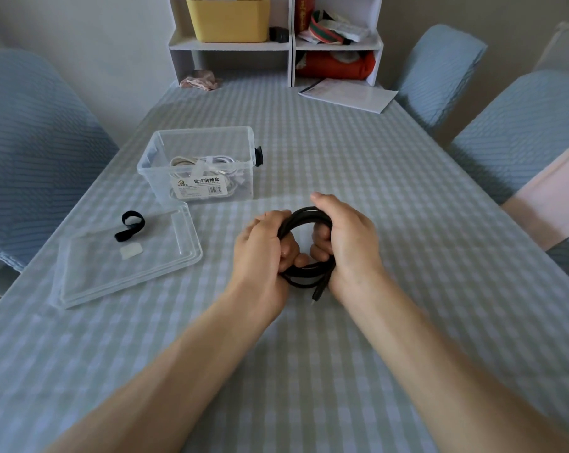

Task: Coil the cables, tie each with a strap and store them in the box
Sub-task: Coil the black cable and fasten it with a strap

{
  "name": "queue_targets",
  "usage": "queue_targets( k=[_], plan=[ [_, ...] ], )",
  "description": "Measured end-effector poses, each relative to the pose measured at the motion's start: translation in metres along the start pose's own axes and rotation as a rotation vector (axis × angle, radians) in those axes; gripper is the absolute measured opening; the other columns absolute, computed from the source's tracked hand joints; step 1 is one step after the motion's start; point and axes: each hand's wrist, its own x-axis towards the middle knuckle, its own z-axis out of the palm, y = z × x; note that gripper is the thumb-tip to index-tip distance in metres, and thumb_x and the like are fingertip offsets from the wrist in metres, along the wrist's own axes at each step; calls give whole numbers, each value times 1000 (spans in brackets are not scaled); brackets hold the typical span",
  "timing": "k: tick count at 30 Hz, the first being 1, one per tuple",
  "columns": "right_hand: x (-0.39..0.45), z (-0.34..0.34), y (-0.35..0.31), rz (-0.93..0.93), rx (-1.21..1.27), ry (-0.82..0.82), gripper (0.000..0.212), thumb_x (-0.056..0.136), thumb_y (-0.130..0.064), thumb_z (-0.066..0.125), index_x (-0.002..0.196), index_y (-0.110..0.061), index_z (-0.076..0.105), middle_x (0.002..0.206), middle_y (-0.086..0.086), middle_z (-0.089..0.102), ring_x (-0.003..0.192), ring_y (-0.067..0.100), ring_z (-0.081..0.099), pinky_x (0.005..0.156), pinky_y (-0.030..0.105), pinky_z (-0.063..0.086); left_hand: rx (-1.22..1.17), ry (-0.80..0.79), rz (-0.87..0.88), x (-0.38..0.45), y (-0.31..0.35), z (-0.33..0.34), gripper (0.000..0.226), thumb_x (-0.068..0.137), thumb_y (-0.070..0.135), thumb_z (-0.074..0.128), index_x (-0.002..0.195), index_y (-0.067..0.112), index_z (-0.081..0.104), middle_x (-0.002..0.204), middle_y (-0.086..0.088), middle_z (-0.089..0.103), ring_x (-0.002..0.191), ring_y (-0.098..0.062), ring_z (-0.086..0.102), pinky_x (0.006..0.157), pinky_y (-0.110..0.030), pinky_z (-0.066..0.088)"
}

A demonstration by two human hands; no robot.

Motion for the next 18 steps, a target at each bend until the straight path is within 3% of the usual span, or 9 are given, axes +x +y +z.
queue_targets(
  k=[5,9,12,15,18],
  plan=[
    [7,-7,-8,11,62,204,17,81,-18,69,75,-11,56,51,0,44,40,12,34,42,24,30,97,-84,23,-6,-13,6,10,101,18,51,96,10,54,49,0,37,45,-14,40,68,-35,47],
    [9,-12,-9,77,130,261,19,80,-23,75,83,-10,62,48,0,50,37,13,34,46,25,33,88,-111,11,-6,-18,8,13,101,23,54,92,15,54,49,1,39,52,-15,49,76,-39,52],
    [8,-14,-8,114,181,240,21,81,-24,76,84,-9,62,49,0,52,36,13,33,49,28,36,256,-87,121,-6,-20,9,11,101,26,53,92,20,52,46,5,46,51,-13,52,66,-36,50],
    [7,-13,-7,106,187,238,18,83,-21,74,80,-10,61,52,0,50,35,11,34,41,23,33,478,-61,256,-5,-14,9,9,102,27,50,95,22,52,50,6,55,51,-11,57,50,-26,45],
    [9,-11,-7,21,153,258,13,85,-13,70,82,-9,58,56,0,48,42,9,39,38,21,30,607,-26,317,-3,-7,8,14,102,26,48,95,20,59,63,5,64,58,-8,63,54,-27,48]
  ],
)
